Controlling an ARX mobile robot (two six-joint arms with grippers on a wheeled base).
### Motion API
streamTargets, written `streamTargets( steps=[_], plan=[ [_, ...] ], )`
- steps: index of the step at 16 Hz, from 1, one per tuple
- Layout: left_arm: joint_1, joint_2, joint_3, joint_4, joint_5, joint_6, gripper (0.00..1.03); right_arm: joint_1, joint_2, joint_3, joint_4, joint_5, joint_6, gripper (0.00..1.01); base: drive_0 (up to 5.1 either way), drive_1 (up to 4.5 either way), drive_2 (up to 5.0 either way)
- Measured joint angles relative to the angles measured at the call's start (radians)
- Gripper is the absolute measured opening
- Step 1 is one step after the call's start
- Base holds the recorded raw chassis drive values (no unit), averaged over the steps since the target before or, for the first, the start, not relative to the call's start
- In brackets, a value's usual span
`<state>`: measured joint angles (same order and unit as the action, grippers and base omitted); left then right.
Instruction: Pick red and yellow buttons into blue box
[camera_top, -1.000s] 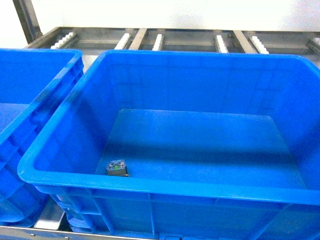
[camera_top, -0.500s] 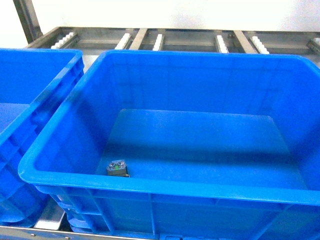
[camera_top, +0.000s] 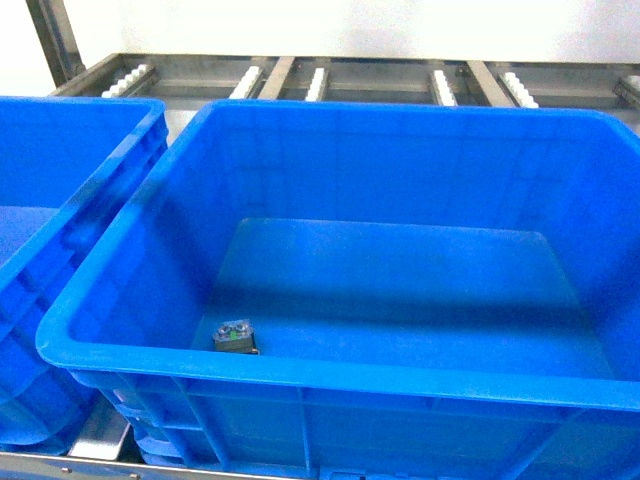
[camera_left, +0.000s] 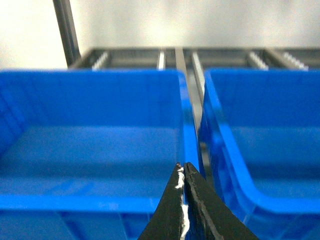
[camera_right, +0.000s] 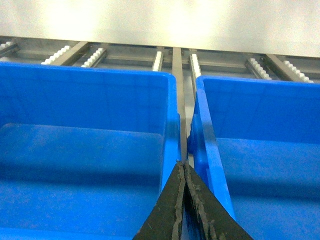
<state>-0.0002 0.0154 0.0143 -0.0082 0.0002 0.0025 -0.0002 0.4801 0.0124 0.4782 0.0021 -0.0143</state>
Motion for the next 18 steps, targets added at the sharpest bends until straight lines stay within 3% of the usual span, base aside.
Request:
streamTargets(
  steps=[7,13,14,18],
  plan=[
    [0.0,-0.005,0.0,0.004,0.0,0.0,0.02,0.0,-0.199,0.0,-0.198,-0.003,0.0,0.02,0.0,0.0,0.0],
    [0.0,-0.005,0.0,0.004,0.0,0.0,0.02,0.0,-0.302,0.0,-0.299,-0.002,0.0,0.02,0.0,0.0,0.0],
    [0.0,-0.005,0.0,0.004,-0.001,0.0,0.02,0.0,-0.444,0.0,-0.487,-0.003,0.0,0.02,0.0,0.0,0.0],
    [0.0,-0.005,0.0,0.004,0.0,0.0,0.02,0.0,-0.476,0.0,-0.482,-0.003,0.0,0.02,0.0,0.0,0.0]
  ],
)
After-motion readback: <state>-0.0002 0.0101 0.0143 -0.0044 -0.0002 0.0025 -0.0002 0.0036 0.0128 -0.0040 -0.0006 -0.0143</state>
